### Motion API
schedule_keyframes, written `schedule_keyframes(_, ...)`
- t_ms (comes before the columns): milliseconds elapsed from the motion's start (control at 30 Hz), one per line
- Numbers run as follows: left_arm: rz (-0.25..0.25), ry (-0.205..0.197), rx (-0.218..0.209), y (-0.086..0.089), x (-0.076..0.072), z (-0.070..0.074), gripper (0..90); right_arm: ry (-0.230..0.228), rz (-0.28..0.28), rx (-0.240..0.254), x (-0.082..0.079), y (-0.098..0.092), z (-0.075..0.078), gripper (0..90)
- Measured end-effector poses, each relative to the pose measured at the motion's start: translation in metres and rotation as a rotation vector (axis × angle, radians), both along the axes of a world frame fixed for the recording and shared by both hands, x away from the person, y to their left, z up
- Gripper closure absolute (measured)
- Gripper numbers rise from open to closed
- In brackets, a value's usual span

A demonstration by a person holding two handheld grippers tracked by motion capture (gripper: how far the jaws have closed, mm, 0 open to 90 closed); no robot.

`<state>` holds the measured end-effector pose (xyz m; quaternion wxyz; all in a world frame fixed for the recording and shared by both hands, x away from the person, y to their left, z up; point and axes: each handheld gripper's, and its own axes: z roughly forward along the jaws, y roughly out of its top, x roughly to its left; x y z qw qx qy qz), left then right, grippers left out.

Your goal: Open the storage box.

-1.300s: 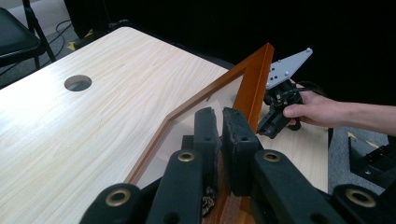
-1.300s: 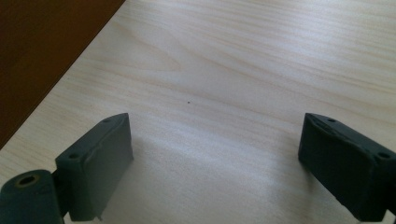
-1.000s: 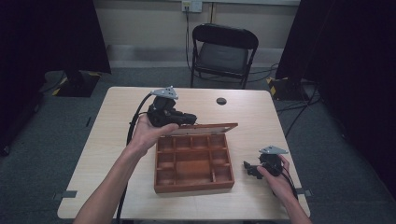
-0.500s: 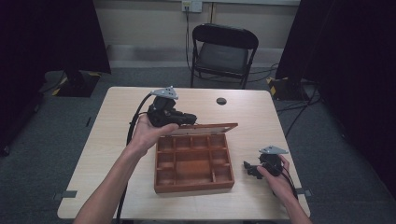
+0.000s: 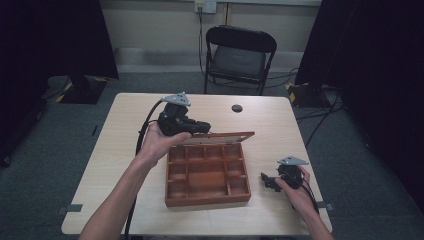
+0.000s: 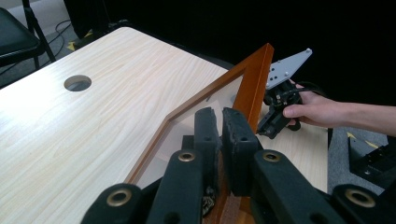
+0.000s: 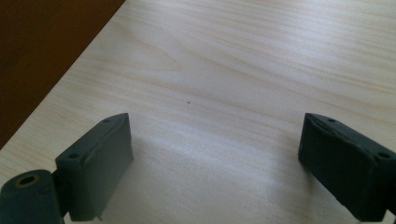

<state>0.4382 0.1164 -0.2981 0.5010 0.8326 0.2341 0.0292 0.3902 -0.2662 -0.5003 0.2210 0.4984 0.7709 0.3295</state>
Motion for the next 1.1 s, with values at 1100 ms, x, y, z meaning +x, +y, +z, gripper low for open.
schedule_keyframes(1100, 0.001, 0.003, -0.006, 0.0000, 0.0001, -0.0003, 85.1, 0.000, 0.000, 0.000, 0.0000, 0.0000, 0.0000, 9.5)
